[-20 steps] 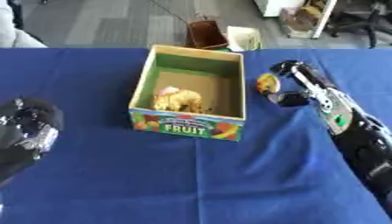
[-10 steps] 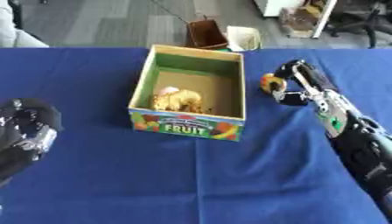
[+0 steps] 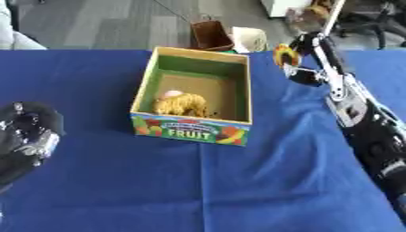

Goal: Pick up objects on the table and place them in the box.

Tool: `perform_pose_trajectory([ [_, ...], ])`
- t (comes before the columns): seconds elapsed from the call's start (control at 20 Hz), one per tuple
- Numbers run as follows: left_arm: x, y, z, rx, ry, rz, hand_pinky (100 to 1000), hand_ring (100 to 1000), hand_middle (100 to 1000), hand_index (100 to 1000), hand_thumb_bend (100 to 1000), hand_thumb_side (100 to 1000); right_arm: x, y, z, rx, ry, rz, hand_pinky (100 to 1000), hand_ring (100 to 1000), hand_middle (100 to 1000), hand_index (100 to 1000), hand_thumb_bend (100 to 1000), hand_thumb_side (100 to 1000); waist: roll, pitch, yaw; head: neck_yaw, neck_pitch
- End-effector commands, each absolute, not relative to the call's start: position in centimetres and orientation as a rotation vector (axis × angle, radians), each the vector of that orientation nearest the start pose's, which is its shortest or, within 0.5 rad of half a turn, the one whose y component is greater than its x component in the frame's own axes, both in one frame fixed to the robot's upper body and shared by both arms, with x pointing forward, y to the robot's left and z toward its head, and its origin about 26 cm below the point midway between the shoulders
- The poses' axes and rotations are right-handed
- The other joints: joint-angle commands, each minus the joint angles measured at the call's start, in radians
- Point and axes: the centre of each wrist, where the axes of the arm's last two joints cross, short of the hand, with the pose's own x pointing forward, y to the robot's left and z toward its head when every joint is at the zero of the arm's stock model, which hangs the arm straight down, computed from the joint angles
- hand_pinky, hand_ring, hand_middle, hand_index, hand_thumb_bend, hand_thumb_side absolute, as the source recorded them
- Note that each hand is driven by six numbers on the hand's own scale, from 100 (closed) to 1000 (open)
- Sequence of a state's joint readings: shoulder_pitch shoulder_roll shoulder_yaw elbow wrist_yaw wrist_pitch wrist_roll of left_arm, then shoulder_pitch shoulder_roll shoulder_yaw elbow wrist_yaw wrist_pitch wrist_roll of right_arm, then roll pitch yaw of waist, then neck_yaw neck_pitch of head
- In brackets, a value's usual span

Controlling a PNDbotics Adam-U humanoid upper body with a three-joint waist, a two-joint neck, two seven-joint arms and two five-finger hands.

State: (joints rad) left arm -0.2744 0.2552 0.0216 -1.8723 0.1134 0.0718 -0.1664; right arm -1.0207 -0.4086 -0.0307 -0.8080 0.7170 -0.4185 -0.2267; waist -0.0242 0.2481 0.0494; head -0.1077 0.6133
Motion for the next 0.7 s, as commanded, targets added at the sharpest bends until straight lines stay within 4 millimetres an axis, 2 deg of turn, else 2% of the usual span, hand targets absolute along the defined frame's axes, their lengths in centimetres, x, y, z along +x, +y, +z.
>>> perform_pose_trajectory([
  [0.05,31.4,26.5,16.9,-0.064,-2.064,-0.389,544,479,522,591,239,139,49.0,-28.1,25.1,-0.911,-2.272,0.817,555,523,190,317,100,100,0.001,-0.024,0.003,-0.007,-0.006],
  [0.3,31.4,26.3,16.9,-0.075,-2.064,-0.391,544,478,522,591,240,139,49.4,-24.6,25.1,-0.805,-2.288,0.927,569,538,218,351,100,100,0.002,-0.026,0.015,-0.015,-0.005],
  [0.5,31.4,26.2,16.9,-0.081,-2.064,-0.394,544,478,522,590,239,138,49.6,-21.8,24.1,-0.741,-2.271,1.127,600,570,261,396,100,100,0.003,-0.026,0.021,-0.022,-0.004],
  [0.55,31.4,26.2,16.9,-0.082,-2.065,-0.394,544,478,522,590,240,138,49.6,-21.3,23.8,-0.726,-2.254,1.188,614,584,281,416,100,100,0.003,-0.026,0.024,-0.024,-0.004],
  [0.7,31.5,26.2,16.9,-0.085,-2.063,-0.392,544,478,522,590,240,140,49.7,-20.2,22.8,-0.683,-2.192,1.385,648,629,402,561,100,100,0.0,-0.025,0.026,-0.025,-0.004],
])
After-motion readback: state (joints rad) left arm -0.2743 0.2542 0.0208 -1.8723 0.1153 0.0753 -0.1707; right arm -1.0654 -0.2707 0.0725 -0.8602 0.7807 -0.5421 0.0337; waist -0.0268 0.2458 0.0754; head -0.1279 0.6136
